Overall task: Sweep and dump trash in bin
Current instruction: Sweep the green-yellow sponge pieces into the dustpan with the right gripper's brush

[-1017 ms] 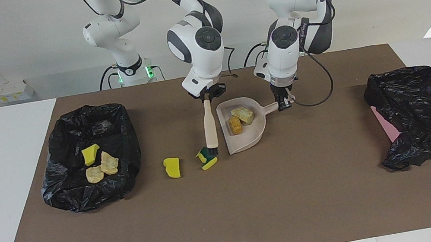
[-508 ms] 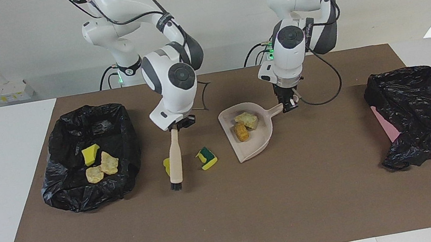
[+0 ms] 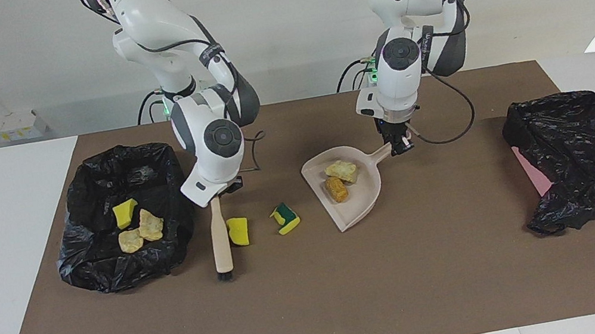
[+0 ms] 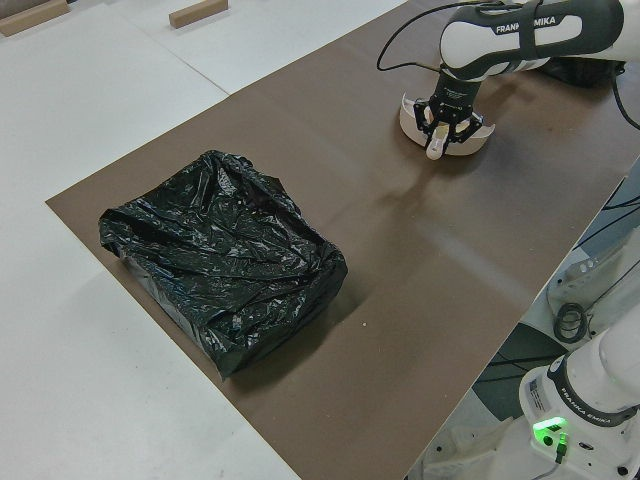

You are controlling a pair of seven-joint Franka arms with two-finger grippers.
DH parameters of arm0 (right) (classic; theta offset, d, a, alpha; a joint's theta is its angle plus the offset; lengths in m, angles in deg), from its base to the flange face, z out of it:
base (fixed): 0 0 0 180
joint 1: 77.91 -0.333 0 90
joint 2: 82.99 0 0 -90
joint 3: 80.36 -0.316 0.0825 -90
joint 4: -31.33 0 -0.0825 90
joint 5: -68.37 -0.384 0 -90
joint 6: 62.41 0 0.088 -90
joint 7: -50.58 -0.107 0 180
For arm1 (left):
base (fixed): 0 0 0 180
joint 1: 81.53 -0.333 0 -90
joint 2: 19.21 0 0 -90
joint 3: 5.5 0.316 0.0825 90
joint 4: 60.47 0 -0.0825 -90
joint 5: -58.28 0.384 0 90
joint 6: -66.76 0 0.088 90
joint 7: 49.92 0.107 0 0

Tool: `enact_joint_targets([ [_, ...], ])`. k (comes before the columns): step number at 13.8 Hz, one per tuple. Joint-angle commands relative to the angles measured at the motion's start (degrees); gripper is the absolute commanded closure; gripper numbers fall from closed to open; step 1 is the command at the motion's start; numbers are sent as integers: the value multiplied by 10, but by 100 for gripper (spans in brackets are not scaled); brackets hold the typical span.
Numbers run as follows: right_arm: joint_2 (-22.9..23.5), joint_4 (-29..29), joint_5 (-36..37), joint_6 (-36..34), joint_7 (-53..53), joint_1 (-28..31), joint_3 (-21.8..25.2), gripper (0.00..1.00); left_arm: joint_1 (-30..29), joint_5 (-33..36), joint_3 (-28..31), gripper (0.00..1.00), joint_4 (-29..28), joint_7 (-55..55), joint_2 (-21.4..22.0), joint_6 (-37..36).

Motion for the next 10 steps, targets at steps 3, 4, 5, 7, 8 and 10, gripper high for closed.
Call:
enact_joint_targets([
  [3, 7, 7, -77, -7, 51, -33, -7, 100, 15, 12, -2, 100, 12, -57, 0, -29],
  [4, 8, 5, -103, 4, 65, -45, -7, 100, 15, 12, -3, 100, 11, -57, 0, -26],
  [5, 8, 4, -121, 11, 72, -54, -7, 100, 15, 12, -3, 100, 10, -58, 1, -24],
  [7, 7, 4, -163, 14, 86, -71, -7, 100, 15, 12, -4, 100, 9, -58, 1, -20],
  [8, 4, 4, -189, 13, 87, -94, -7, 100, 16, 12, -4, 100, 7, -58, 1, -18],
  [10, -5, -7, -221, 19, 89, -111, -7, 100, 28, 12, -4, 100, -4, -65, -4, 3],
])
